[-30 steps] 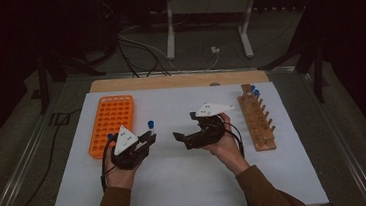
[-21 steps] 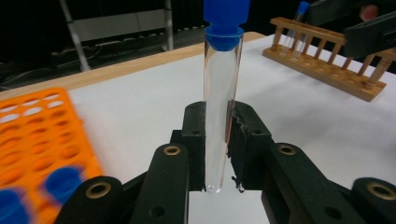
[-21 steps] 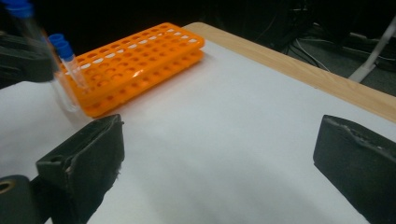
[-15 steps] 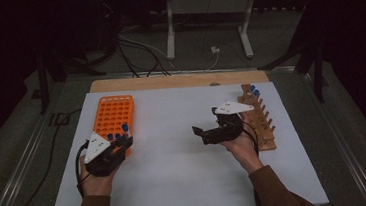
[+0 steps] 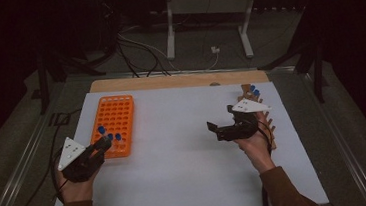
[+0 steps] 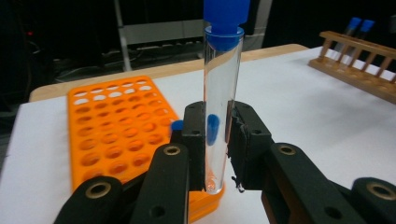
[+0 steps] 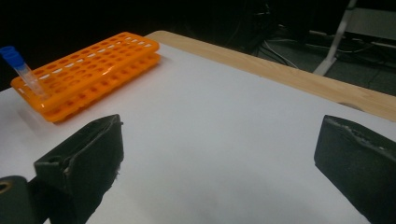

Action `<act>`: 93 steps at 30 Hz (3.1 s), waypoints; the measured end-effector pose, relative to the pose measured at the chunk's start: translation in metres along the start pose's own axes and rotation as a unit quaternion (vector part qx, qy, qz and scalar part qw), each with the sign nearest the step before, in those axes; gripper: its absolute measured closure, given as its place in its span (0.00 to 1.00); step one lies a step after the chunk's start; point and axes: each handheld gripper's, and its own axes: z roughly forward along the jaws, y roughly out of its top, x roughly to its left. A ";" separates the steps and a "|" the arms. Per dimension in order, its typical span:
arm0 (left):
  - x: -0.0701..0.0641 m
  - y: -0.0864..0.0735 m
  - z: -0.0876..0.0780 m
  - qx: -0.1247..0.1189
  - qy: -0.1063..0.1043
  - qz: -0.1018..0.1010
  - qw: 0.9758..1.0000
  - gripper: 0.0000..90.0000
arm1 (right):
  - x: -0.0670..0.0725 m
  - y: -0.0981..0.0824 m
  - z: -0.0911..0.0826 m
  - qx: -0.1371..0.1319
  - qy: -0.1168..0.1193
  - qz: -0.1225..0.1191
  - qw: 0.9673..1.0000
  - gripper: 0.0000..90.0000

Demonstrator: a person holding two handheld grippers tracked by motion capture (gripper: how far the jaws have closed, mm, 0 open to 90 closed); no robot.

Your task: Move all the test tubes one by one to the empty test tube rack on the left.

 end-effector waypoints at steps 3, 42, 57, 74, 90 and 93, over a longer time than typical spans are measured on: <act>0.005 -0.001 -0.001 -0.002 0.015 -0.001 1.000 0.87 | -0.004 -0.001 -0.005 -0.003 -0.005 0.002 1.000 0.02; 0.026 -0.039 0.045 0.089 0.051 -0.017 0.995 0.87 | -0.013 -0.010 -0.017 -0.010 -0.013 0.004 1.000 0.02; 0.023 -0.042 0.046 0.112 0.052 0.000 0.992 0.87 | -0.013 -0.011 -0.016 -0.008 -0.012 0.003 1.000 0.02; 0.032 -0.045 0.027 0.083 0.023 -0.049 0.995 0.62 | -0.018 -0.010 -0.017 -0.010 -0.020 0.006 1.000 0.02; 0.023 -0.032 0.010 0.031 0.017 -0.061 0.998 0.18 | -0.041 -0.010 -0.024 0.006 -0.068 0.000 0.998 0.02; 0.020 -0.030 0.011 0.033 0.022 -0.058 0.998 0.05 | -0.052 -0.014 -0.026 0.011 -0.082 0.006 0.997 0.02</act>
